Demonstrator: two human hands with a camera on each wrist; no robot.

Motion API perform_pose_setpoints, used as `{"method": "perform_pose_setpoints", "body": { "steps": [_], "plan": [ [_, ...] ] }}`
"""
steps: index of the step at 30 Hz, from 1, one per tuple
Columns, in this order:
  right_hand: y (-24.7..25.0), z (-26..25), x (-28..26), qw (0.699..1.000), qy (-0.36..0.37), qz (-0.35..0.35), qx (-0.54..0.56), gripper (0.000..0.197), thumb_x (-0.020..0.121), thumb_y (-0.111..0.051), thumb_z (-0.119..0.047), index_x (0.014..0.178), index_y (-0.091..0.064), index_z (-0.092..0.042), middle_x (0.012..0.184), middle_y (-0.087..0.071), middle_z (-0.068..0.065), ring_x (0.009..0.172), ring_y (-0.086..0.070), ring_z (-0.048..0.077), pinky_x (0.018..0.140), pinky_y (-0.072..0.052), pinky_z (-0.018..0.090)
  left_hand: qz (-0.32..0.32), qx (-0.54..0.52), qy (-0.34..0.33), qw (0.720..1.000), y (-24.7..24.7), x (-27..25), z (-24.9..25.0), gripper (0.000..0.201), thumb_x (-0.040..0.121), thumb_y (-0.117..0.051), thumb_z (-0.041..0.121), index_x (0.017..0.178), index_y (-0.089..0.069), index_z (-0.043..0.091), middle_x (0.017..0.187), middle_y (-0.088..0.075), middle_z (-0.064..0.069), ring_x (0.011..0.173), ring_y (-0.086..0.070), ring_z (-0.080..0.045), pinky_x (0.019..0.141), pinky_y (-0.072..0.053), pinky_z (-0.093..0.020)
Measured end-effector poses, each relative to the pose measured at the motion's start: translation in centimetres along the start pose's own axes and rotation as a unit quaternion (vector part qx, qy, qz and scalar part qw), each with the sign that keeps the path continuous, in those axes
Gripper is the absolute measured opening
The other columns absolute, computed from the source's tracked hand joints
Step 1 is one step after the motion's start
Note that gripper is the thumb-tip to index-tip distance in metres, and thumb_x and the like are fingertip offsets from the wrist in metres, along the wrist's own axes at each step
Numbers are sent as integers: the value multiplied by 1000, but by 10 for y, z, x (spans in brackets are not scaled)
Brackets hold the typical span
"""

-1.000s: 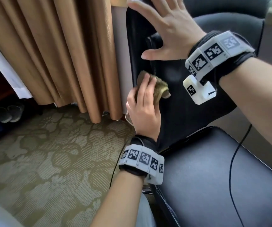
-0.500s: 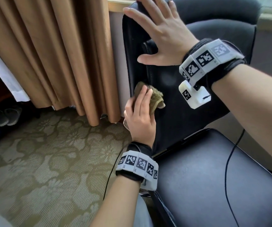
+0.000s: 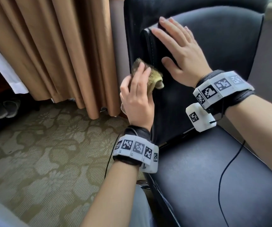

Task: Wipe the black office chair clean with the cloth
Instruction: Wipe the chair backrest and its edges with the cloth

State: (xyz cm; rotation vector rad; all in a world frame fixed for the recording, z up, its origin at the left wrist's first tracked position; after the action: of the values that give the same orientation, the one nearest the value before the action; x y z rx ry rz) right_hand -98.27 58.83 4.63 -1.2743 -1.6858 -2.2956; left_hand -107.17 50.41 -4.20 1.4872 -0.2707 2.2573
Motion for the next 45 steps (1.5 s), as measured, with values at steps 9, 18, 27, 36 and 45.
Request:
{"method": "perform_pose_setpoints", "body": {
  "steps": [9,18,27,36,45],
  "plan": [
    [-6,-2,-5,1000,-17,-22,-6,67,87,-44,-30,148,-20,-17,156,-14,10,144,-9,29,115,-8,51,-28,-17,71,997,4,-49,-11,27,89,-56,1,115,-61,1,121,-62,-11,104,-45,-22,98,-41,-29],
    [-6,1,-8,1000,-13,-18,5,67,87,-45,-29,147,-21,-15,155,-15,12,143,-10,31,115,-12,52,-18,-5,44,999,-3,-27,-7,40,81,-60,-13,119,-60,1,122,-63,-7,103,-45,-25,93,-46,-38],
    [-19,2,-39,999,-41,1,15,61,88,-40,-18,147,-23,-16,154,-17,13,143,-13,31,111,-22,56,-31,-11,61,998,15,-43,-12,40,80,-53,-17,117,-61,-2,119,-63,-11,102,-47,-24,96,-44,-34],
    [-35,8,-68,996,-84,1,20,62,88,-39,-11,147,-23,-17,154,-16,14,143,-11,31,111,-23,56,-89,17,30,995,1,-83,-21,47,81,-44,-9,124,-55,6,128,-58,-11,103,-43,-27,93,-46,-42],
    [-44,4,-77,994,-104,6,33,63,88,-41,-10,147,-22,-15,154,-15,15,143,-9,32,112,-21,56,-83,-25,55,995,16,-69,-20,46,78,-43,-15,118,-61,-2,126,-58,-13,101,-44,-24,96,-43,-32]
  ]
}}
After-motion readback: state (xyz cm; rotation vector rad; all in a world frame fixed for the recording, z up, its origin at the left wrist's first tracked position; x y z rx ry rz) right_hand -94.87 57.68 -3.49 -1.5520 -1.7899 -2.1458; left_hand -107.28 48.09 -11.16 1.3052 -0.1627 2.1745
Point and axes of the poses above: each hand's wrist, its own x-axis towards the middle knuckle, its own y-axis out of the back of the hand, z = x × y, the point moved 7 cm from there along x, towards the middle knuckle
